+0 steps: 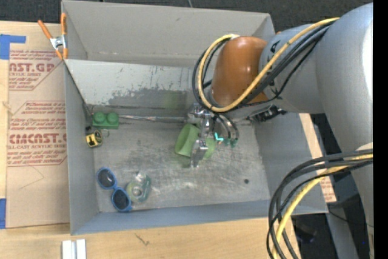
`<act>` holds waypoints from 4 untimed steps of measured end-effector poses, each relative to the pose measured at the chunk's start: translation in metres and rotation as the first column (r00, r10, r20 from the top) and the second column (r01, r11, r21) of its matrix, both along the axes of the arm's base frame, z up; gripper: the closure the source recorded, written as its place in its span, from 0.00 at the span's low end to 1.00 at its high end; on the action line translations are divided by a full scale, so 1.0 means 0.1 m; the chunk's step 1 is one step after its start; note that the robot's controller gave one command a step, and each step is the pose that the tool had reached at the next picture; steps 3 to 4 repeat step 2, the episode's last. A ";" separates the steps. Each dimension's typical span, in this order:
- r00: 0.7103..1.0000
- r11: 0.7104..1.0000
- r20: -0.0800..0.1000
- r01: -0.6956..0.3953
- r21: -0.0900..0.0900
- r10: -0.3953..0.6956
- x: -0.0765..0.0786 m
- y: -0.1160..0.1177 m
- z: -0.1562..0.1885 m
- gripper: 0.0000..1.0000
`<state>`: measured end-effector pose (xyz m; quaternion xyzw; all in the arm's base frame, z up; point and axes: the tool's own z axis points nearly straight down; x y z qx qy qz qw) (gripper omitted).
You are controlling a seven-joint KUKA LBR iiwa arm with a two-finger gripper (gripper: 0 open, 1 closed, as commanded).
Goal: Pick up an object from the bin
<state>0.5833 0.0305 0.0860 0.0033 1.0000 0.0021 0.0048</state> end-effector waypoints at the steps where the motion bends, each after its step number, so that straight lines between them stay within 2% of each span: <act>1: 1.000 1.000 -0.003 0.000 0.001 0.000 0.00 0.00 0.01 1.00; 2: 0.939 0.939 -0.001 -0.345 -0.007 0.345 -0.04 0.02 1.59 1.00; 4: 0.939 0.939 -0.001 -0.345 -0.007 0.345 -0.04 0.02 1.59 1.00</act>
Offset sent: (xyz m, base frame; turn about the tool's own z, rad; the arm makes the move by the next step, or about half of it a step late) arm 0.0000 0.0000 0.0000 0.0000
